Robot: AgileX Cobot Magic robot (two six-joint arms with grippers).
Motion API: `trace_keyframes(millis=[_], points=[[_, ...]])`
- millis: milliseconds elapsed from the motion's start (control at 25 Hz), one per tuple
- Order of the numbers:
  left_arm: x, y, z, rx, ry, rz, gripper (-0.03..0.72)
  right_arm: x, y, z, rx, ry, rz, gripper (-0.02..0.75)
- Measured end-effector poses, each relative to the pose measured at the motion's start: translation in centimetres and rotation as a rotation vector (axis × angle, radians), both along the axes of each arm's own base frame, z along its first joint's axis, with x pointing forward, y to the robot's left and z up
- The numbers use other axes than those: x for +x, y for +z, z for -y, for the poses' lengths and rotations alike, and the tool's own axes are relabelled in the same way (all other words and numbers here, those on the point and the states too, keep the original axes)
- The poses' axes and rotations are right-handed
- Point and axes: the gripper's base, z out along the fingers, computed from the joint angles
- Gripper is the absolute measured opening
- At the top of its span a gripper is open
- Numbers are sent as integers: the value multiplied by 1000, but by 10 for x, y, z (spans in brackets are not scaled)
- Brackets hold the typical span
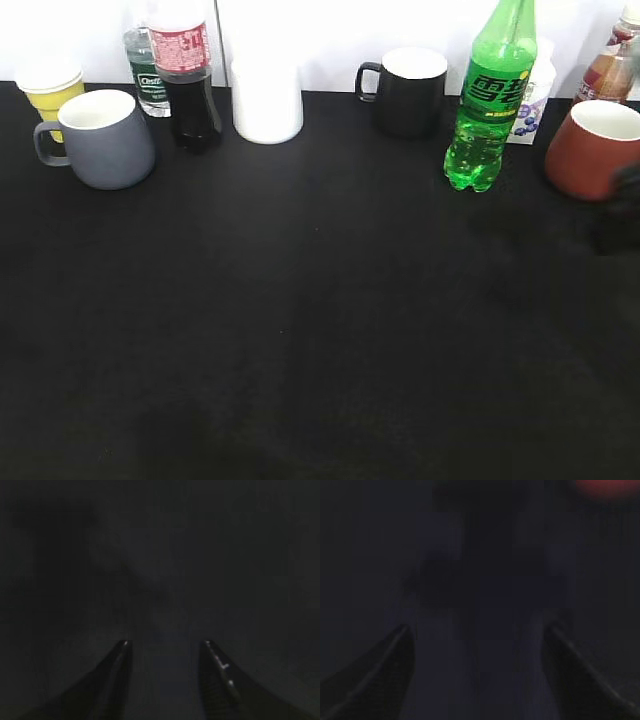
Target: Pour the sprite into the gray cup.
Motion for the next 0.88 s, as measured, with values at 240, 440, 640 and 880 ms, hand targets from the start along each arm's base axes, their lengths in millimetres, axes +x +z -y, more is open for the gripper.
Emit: trace_keyframes(millis=[240,440,640,880], points=[[-93,45,-22,-55,-9,288,526,-96,77,24,85,23,262,595],[-149,12,-37,-77,-1,485,529,-179,46,48,100,24,381,595],[-145,5,-37,-92,-3,571,529,-201,0,56,109,18,461,595],[-141,2,-35,-106,-8,594,529,-200,1,55,113,18,477,595]])
